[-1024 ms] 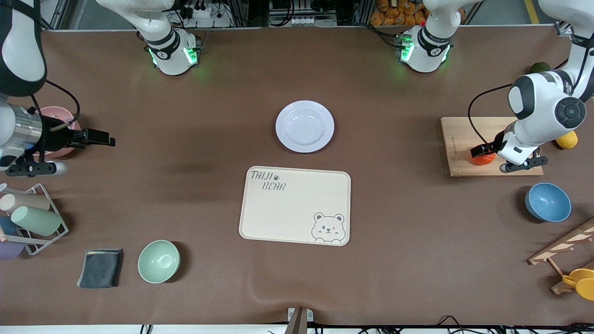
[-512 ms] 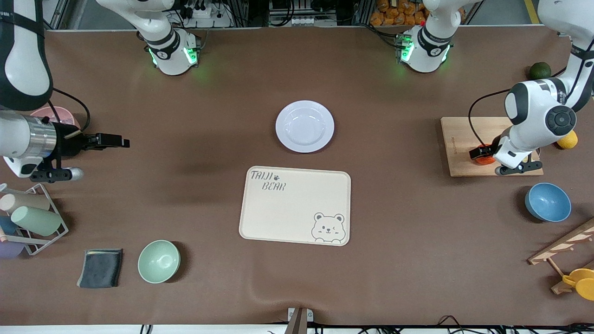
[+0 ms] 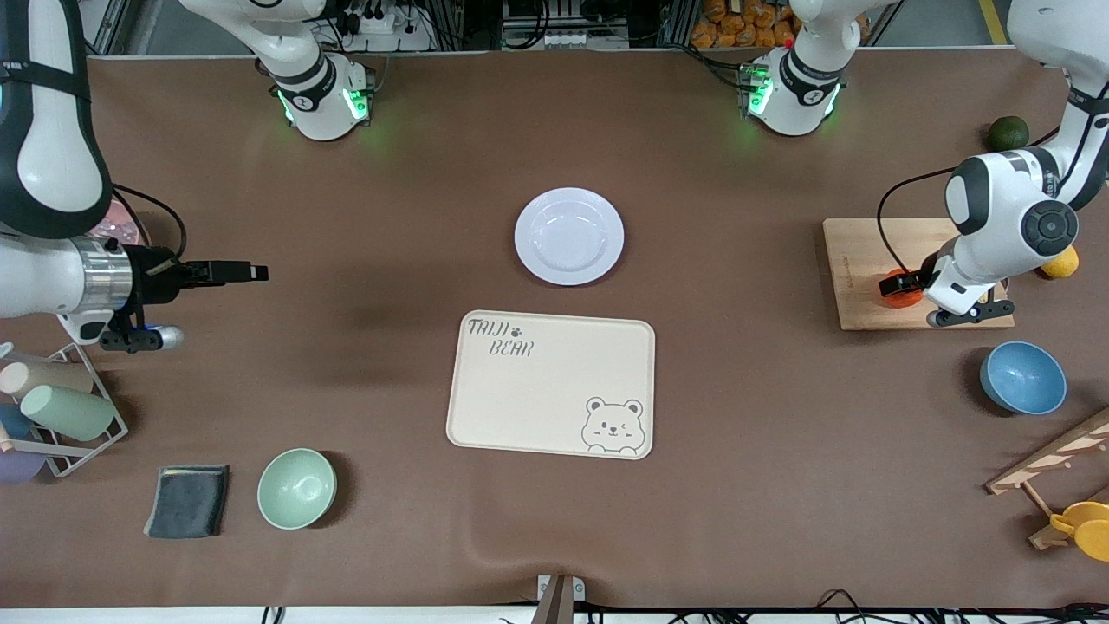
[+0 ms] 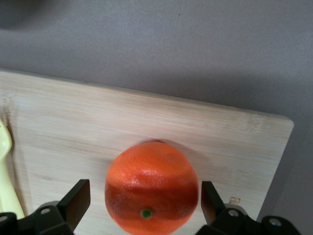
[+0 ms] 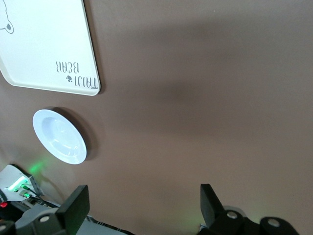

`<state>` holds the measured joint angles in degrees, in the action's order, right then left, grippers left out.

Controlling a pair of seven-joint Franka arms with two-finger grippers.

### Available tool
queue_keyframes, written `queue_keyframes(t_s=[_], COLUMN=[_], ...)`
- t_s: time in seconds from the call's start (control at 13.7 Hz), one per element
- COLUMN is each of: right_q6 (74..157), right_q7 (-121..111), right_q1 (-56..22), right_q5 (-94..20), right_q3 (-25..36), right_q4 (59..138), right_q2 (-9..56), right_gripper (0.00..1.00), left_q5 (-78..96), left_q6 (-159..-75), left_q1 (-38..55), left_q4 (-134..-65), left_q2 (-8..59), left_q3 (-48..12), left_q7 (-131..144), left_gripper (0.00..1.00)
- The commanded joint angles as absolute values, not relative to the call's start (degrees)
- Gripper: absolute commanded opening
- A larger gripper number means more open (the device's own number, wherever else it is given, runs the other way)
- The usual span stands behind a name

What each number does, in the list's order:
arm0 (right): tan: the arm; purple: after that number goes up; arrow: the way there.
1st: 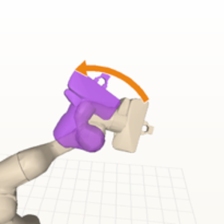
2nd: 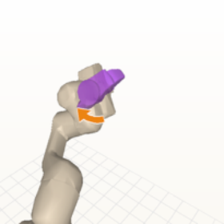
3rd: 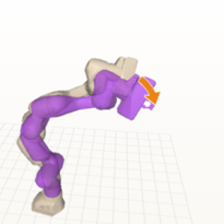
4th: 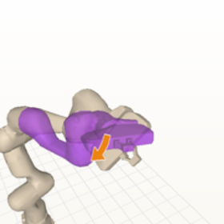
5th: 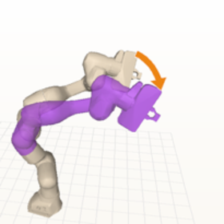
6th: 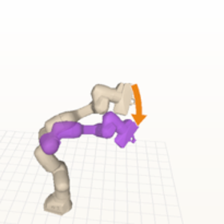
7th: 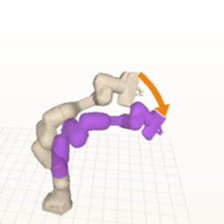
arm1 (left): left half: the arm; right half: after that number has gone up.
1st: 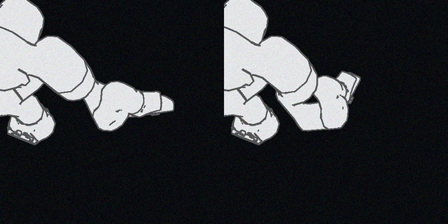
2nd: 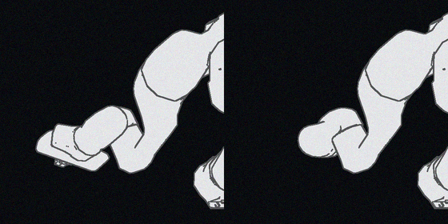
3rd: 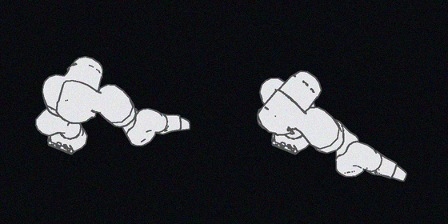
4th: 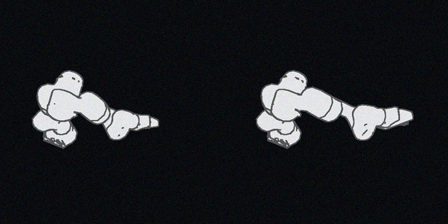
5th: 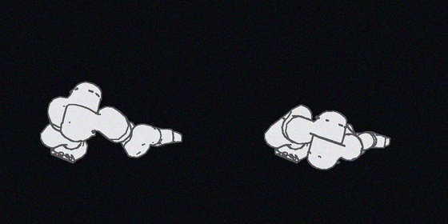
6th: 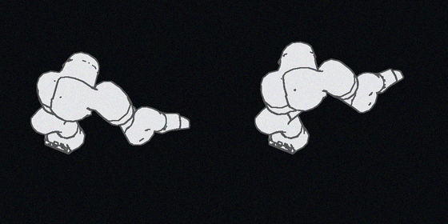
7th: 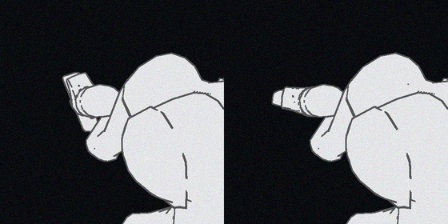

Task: Place orange and plate with both arms
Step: 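Grasp the orange with the left gripper while the right gripper reaches forward, then carry the orange with the left gripper over the white plate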

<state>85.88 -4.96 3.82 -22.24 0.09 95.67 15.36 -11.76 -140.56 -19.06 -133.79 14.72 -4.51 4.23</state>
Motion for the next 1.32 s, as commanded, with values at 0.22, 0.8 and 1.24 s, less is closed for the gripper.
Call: queue_keyframes(t_s=[0.22,0.8,1.24], right_q6=[88.4,89.82,91.31], right_q7=[-10.17,-15.38,-24.5], right_q1=[5.45,5.8,5.46], right_q5=[-32.06,-39.53,-49.03], right_q3=[-0.7,-0.79,-0.79], right_q4=[102.55,108.01,114.16], right_q2=[16.26,19.33,21.79], right_gripper=[1.0,1.0,1.0], left_q5=[-13.01,-9.69,-7.74], left_q6=[-140.98,-122.46,-119.45], left_q1=[-19.78,-19.51,-6.8], left_q4=[-132.8,-118.6,-109.87], left_q2=[16.79,13.44,18.28], left_q3=[-4.92,-13.61,-18.9], left_q7=[3.34,0.0,18.15], left_gripper=[0.59,0.0,0.0])
